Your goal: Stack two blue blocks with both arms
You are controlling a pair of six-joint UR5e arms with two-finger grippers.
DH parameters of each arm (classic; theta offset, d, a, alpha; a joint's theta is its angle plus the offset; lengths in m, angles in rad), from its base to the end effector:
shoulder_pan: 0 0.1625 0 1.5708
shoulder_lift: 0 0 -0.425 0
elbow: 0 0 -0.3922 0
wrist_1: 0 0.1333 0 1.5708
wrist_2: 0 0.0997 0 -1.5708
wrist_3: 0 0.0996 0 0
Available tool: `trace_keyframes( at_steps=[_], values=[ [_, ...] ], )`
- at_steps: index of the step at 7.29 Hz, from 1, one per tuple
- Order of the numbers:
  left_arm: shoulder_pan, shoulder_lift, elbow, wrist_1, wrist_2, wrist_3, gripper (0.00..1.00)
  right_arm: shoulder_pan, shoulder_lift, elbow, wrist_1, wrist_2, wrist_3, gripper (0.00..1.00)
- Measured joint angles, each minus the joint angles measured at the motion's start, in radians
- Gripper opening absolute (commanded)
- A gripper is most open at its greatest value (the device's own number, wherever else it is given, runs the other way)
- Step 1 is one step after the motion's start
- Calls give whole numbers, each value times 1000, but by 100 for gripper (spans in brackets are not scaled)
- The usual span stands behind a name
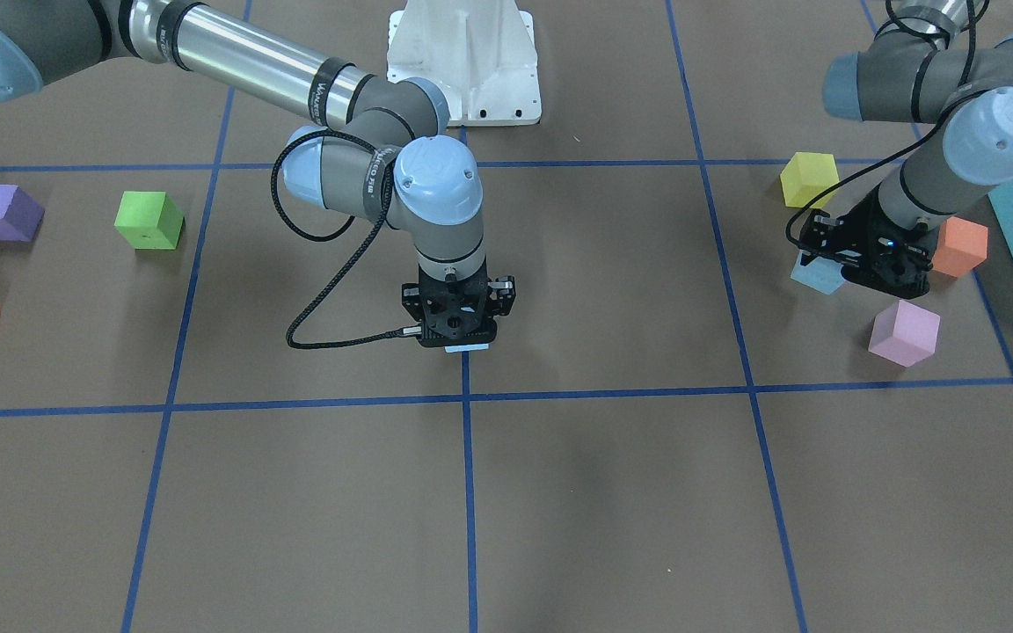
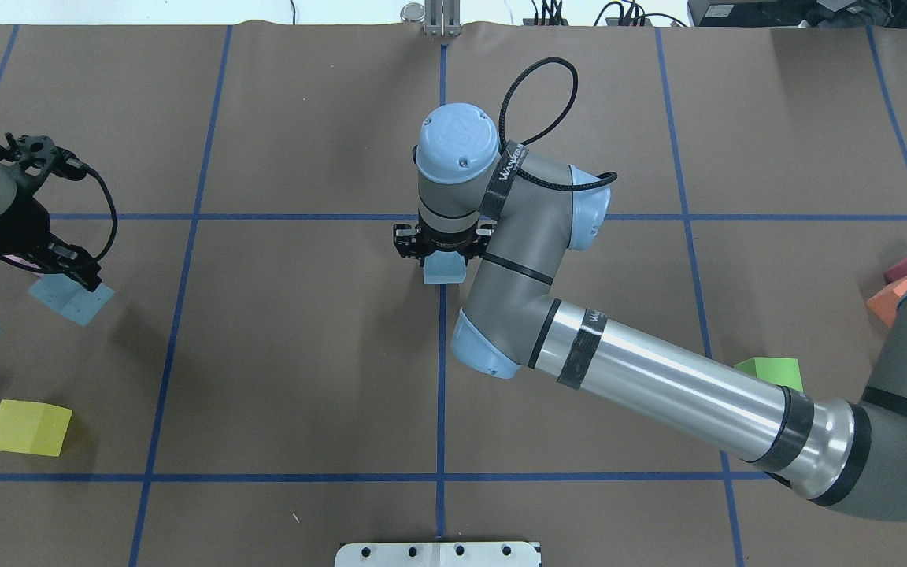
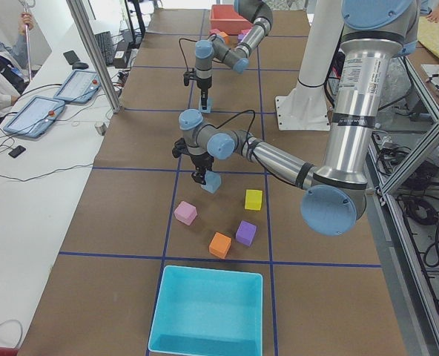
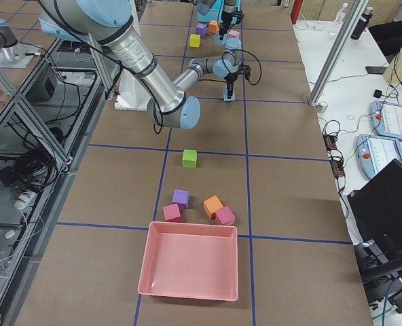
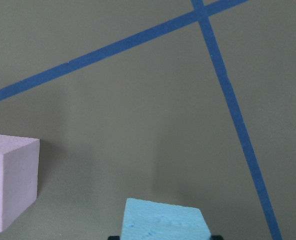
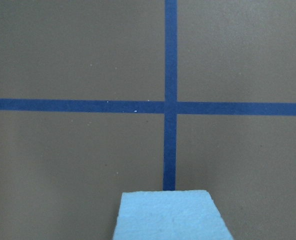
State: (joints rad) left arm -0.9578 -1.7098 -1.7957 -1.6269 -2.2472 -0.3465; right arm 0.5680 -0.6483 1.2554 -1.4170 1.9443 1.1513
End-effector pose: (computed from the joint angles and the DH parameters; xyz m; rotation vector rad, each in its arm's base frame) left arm 0.2573 -0.4891 0.4741 0.0510 0.7821 0.3948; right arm -0.6197 -0.5105 0.1938 0.0435 -0.8297 -0.0022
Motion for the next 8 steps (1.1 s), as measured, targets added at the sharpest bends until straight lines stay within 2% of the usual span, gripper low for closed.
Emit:
trace_keyframes(
  at_steps=[2, 3, 6, 8],
  values=[
    [-5, -17, -2, 27, 0, -10, 66, 8, -3, 15, 1, 7, -20, 100],
    [-9, -62, 0, 76, -1, -50, 66, 22, -18, 45, 0, 22, -30, 100],
    [-6, -318, 26, 293, -1, -258, 66, 112, -116, 159, 3, 76, -108, 100],
    [14, -472, 92, 325, -5, -456, 66, 197, -223, 238, 4, 116, -227, 100]
  ],
)
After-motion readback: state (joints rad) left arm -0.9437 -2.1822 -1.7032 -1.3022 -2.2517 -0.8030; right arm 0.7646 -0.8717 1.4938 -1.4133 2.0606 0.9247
